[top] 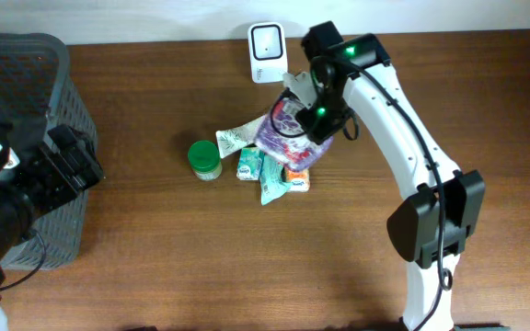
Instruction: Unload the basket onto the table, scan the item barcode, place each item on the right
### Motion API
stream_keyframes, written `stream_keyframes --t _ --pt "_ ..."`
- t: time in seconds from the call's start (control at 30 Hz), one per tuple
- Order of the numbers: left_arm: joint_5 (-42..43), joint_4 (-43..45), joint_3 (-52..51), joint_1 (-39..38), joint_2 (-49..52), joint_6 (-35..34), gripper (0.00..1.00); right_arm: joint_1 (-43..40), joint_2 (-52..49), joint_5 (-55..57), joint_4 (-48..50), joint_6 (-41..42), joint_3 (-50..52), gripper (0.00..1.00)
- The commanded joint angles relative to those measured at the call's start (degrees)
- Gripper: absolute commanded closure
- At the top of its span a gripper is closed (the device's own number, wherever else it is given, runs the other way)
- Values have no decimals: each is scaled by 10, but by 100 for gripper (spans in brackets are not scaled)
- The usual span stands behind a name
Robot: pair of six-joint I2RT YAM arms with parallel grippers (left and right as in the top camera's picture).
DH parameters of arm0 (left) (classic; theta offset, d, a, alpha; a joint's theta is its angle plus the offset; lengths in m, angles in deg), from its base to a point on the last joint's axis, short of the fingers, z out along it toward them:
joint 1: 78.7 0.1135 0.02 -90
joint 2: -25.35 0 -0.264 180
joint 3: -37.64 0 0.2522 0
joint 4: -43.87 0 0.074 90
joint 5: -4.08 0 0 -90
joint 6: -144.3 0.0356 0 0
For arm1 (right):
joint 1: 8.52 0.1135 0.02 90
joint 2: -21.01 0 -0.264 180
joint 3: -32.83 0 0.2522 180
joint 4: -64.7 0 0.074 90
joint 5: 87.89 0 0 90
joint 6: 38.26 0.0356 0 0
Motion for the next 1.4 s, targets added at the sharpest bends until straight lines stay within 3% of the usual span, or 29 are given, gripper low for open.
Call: stream_keyframes --t 0.0,0.07,0.1,0.17,0.2,0.43,0.5,0.63,0.8,0.93,1.03,1.1,1.17,1.3,1.37 --pt "4 0 -1 4 -1 -6 1 -66 5 26 15 -12 70 96" --pt "4 0 -1 4 -1 -6 1 -108 5 12 35 -12 104 96" --pt "4 0 -1 4 -1 -6 1 -132 5 -9 50 -12 120 80" --pt "4 0 -1 4 -1 -6 1 -157 5 -44 66 -9 134 8" --pt "4 0 -1 4 -1 -6 1 -163 5 -50 71 7 134 1" --pt "4 0 -1 4 -1 -6 1 -199 6 -50 31 267 70 1" --pt "4 0 -1 4 -1 -6 1 -248 6 -56 31 341 74 1" --pt "4 0 -1 4 -1 -6 1 -352 6 -183 14 340 123 1" --pt "4 0 -1 4 -1 -6 1 -368 6 -320 90 325 258 1" --pt "4 0 -1 4 -1 -6 1 -367 6 -431 250 338 388 16" --pt "4 0 -1 4 -1 -6 1 -367 6 -422 357 406 456 26" --pt "4 0 -1 4 -1 -6 1 -367 6 -422 413 417 486 49" --pt "4 0 -1 4 -1 -6 1 -367 6 -422 432 397 497 93" --pt "4 0 -1 4 -1 -6 1 -339 7 -489 420 307 466 96" --pt "4 0 -1 4 -1 -6 1 -298 16 -478 347 248 380 96"
